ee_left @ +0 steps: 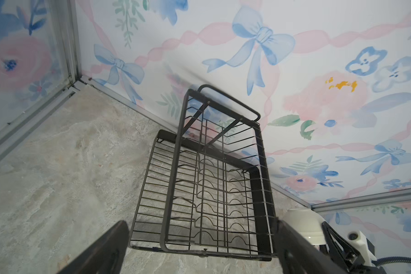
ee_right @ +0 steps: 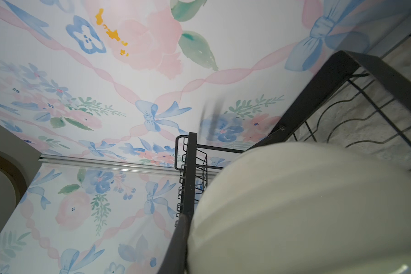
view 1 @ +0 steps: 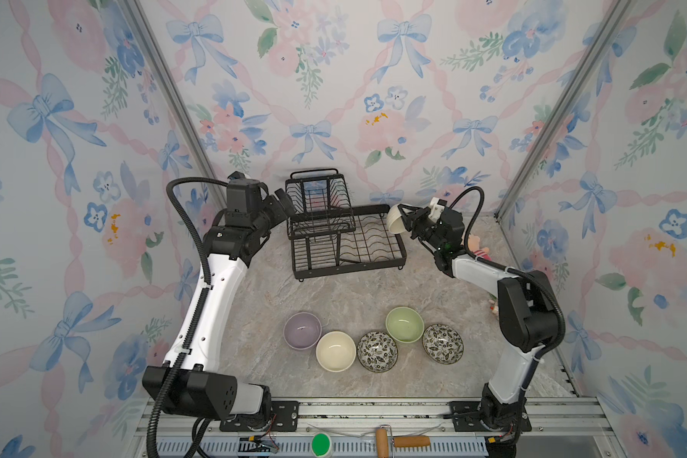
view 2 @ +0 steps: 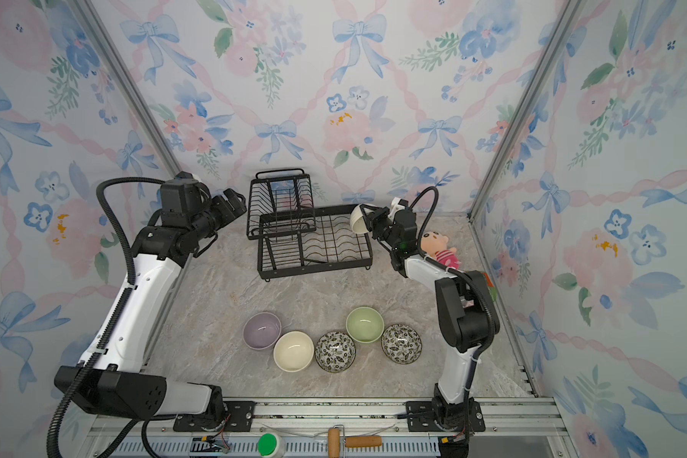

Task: Load bowls into a dish rack
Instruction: Place the bowl in the dish rack.

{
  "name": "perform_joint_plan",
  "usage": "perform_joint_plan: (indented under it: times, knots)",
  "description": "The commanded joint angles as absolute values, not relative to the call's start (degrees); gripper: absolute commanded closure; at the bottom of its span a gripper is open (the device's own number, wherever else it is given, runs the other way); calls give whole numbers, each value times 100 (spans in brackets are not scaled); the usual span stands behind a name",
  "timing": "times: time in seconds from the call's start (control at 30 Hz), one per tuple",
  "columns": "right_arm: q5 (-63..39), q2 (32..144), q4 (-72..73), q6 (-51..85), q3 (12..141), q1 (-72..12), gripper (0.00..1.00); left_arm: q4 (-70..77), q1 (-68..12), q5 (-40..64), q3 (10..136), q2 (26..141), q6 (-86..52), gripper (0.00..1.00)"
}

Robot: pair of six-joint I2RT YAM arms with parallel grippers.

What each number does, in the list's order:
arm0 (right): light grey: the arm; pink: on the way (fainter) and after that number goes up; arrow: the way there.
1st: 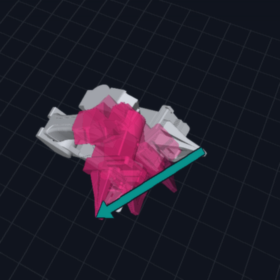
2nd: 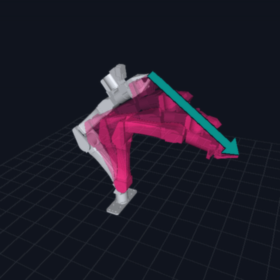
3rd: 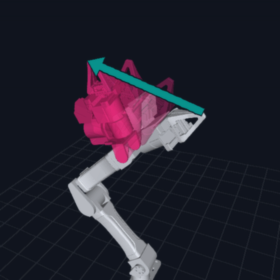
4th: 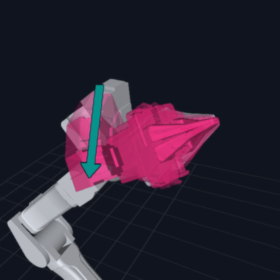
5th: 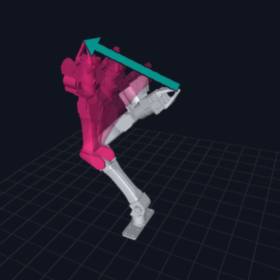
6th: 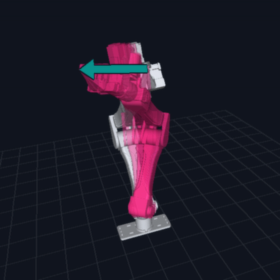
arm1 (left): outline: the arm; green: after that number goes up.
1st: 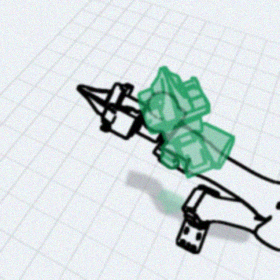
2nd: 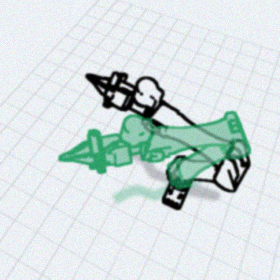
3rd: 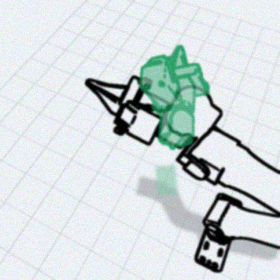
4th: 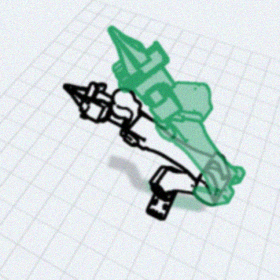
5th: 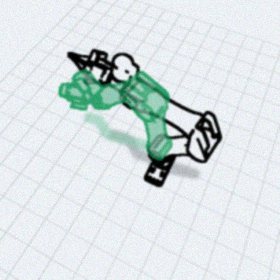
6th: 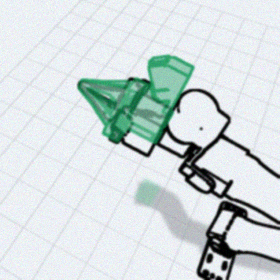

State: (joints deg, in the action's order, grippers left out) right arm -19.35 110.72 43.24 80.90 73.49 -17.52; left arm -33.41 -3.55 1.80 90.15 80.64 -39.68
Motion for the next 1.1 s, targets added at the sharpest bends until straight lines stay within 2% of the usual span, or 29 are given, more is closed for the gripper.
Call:
perform_joint_plan:
  times: [0.0, 0.17, 0.4, 0.83, 1.07]
  knots:
    - [-2052, 11433, 5146, 7690, 8190, -2001, 100, -2716, 166, 1588, 8485, 8293, -4188, 2]
    - [-1824, 12382, 4976, 7656, 9170, -2356, 100, -1048, 863, 2720, 7217, 8426, -4794, 2]
    - [-1446, 13358, 5154, 7942, 10143, -2530, 100, 746, 958, 3838, 6330, 8977, -5335, 2]
    - [-1276, 15018, 5186, 8518, 12131, -2754, 100, 764, 724, 4410, 6052, 9536, -5205, 2]
    - [-1240, 15867, 4581, 8551, 13567, -2918, 100, 614, 547, 4491, 6114, 9750, -5219, 2]
